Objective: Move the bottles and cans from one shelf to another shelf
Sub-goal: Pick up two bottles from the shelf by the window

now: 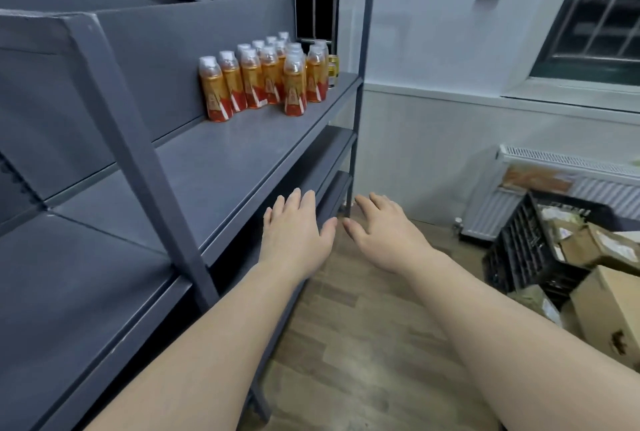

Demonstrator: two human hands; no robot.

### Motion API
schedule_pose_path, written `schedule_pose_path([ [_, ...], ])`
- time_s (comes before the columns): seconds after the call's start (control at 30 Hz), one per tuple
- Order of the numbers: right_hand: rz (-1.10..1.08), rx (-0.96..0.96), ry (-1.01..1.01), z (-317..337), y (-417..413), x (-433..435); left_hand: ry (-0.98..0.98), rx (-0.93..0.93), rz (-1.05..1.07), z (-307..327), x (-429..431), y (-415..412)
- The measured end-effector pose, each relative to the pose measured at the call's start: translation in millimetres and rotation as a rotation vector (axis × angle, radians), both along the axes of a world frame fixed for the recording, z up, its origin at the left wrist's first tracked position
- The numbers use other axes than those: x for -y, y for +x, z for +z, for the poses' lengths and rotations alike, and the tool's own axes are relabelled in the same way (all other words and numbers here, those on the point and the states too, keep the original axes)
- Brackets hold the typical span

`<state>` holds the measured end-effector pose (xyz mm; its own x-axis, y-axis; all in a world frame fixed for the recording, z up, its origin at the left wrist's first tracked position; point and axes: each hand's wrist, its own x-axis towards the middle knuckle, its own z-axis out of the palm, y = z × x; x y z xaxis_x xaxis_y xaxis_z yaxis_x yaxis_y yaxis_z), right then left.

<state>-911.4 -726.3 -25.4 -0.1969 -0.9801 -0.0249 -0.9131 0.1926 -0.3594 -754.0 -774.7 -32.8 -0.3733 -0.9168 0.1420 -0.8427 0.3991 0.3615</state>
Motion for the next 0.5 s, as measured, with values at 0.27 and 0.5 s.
schedule_pose_path([
  [0.27, -0.035, -0.038, 0.025, -1, -26, 63, 0.018, -0.006, -0.021, -4, 74, -25],
  [0.5, -0.012, -0.019, 0.013, -8, -67, 116, 0.013, 0.02, -0.019, -5, 122, -64],
])
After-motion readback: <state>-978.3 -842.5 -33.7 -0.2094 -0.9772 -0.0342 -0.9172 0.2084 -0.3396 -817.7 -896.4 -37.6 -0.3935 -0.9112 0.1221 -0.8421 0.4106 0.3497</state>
